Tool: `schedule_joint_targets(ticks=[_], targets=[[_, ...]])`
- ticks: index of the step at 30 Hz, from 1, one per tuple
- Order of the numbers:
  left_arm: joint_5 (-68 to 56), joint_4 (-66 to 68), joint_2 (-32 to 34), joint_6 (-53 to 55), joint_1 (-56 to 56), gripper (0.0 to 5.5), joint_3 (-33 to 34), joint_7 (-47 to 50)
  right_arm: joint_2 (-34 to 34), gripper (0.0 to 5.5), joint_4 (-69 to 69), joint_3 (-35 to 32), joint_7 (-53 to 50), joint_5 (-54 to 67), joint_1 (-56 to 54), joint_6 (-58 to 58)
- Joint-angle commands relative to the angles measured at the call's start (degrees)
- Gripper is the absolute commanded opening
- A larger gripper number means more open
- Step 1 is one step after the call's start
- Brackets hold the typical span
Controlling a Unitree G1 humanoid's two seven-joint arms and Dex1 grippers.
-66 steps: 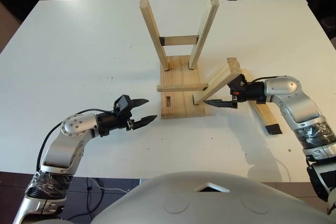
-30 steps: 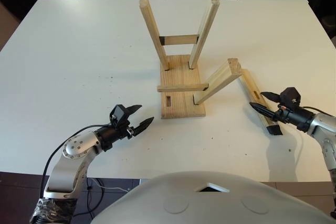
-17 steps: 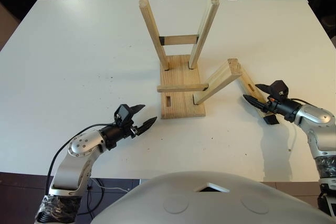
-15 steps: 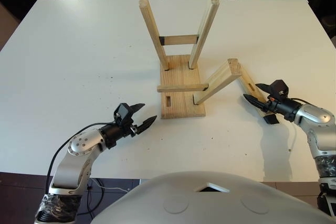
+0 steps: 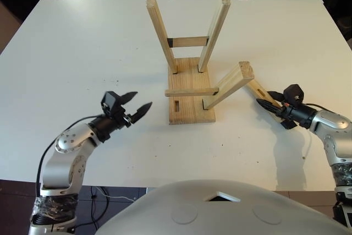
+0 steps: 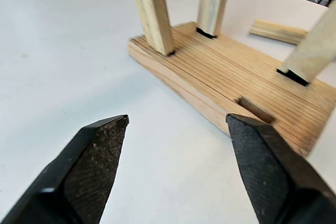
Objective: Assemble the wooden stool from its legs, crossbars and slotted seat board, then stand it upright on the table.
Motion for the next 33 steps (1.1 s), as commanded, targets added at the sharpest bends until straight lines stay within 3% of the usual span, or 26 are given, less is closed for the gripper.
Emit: schedule_joint_targets(ticks=[1,6,9,16,22,33], targets=[[-1.9,-3.54,2.09,4.95,-5.89,3.46,5.55,5.2,2.57,2.17,1.17,-4.43,-2.21,4.49,-1.93,4.01],[-14.56,-12.28,5.25,15.85,-14.95,3.46,12.1,9.29,1.42,2.04,-3.72,-11.43,-1.08,12.97,-6.91,8.46],[-27.02,-12.46,6.22,21.6,-27.04,3.46,13.77,13.13,0.23,2.04,-12.31,-17.34,1.65,27.13,-10.93,16.38],[-46.52,-11.58,5.73,31.63,-45.63,3.46,3.65,15.84,-3.3,2.04,-24.71,-24.96,3.13,51.57,-20.01,24.32],[-61.99,-9.87,1.87,32.06,-54.09,3.46,-2.18,20.33,-5.01,2.04,-28.63,-23.2,6.04,58.63,-23.26,26.26],[-64.33,-10.06,0.18,30.91,-57.16,3.46,-6.93,19.86,-4.05,2.04,-32.0,-12.0,11.47,54.45,-23.3,26.22]])
